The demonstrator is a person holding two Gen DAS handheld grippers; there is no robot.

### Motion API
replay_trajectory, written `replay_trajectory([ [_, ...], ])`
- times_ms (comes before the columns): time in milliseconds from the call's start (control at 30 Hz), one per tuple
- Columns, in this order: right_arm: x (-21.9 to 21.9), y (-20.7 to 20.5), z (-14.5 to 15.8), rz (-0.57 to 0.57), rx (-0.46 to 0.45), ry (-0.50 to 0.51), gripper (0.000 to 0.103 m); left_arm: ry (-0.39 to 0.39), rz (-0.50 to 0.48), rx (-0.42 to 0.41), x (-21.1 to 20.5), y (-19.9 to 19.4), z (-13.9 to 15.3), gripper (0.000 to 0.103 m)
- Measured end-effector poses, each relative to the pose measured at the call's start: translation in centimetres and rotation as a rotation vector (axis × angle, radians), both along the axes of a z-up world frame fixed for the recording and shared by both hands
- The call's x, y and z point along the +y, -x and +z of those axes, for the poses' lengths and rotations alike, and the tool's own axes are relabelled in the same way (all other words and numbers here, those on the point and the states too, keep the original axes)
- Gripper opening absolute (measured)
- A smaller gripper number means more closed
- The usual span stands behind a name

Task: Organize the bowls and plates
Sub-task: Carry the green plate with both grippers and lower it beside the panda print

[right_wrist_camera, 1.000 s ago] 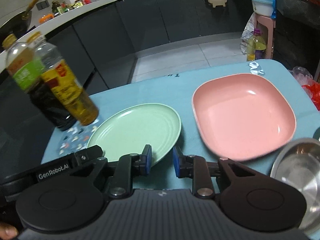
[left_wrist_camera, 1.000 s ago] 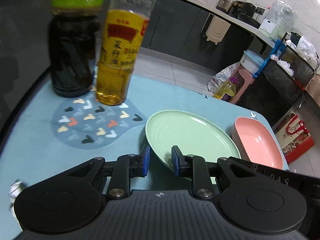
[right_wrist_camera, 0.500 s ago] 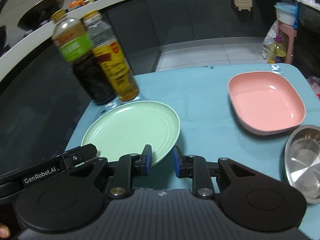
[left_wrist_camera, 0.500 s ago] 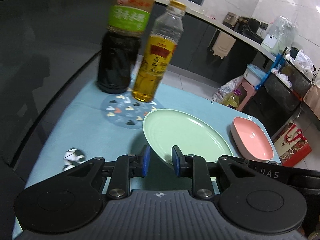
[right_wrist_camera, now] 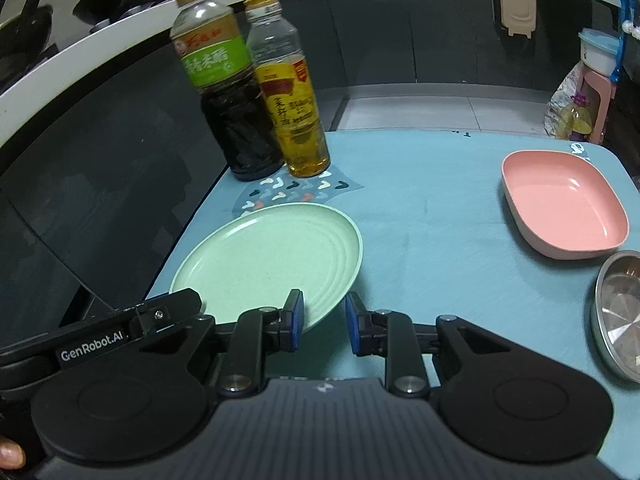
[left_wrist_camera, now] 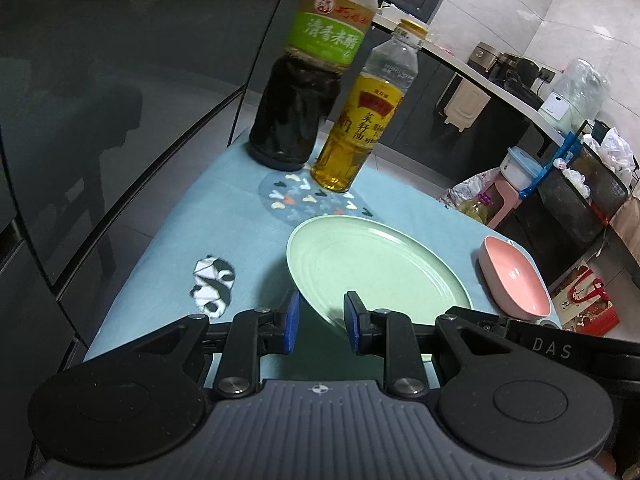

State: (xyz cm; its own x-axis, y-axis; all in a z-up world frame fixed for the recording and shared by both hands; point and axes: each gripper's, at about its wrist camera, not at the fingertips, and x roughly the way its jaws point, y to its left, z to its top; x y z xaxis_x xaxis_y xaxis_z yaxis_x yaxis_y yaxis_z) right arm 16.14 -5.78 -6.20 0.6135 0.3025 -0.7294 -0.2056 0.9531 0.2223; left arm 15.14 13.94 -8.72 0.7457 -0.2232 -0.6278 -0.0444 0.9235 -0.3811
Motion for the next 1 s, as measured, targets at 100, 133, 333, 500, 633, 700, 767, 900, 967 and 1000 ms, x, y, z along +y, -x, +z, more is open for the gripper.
replay_trajectory([
  [100,0.4,0.2,-0.2,0.003,0.006,0.009,0.022,0.008,0.003,0.007,0.4,0.4,-0.4,0.021],
  [133,0.6,0.3,-0.2,0.006,0.009,0.014,0.022,0.013,0.005,0.01,0.5,0.5,-0.5,0.021],
  [333,1.3,0.8,-0.5,0.013,0.018,0.032,0.023,0.024,0.008,0.017,1.0,1.2,-1.0,0.021],
  [500,1.7,1.1,-0.8,0.014,0.031,0.045,0.023,0.034,0.005,0.02,1.3,1.6,-1.4,0.021],
  [633,2.0,1.2,-1.1,0.015,0.043,0.056,0.023,0.039,0.004,0.027,1.4,1.8,-1.8,0.021],
  [700,2.1,1.3,-1.3,0.014,0.049,0.06,0.023,0.045,0.004,0.033,1.4,1.7,-2.1,0.021],
  [767,2.2,1.3,-1.5,0.014,0.055,0.065,0.023,0.045,0.002,0.037,1.5,1.8,-2.2,0.021],
  [900,2.4,1.3,-1.7,0.013,0.065,0.07,0.023,0.045,0.001,0.045,1.5,1.8,-2.6,0.021],
  [967,2.4,1.3,-1.9,0.014,0.071,0.073,0.023,0.048,0.001,0.053,1.5,1.9,-2.8,0.021],
  [1000,2.5,1.3,-2.0,0.013,0.074,0.074,0.023,0.051,0.001,0.058,1.6,1.9,-2.9,0.021],
])
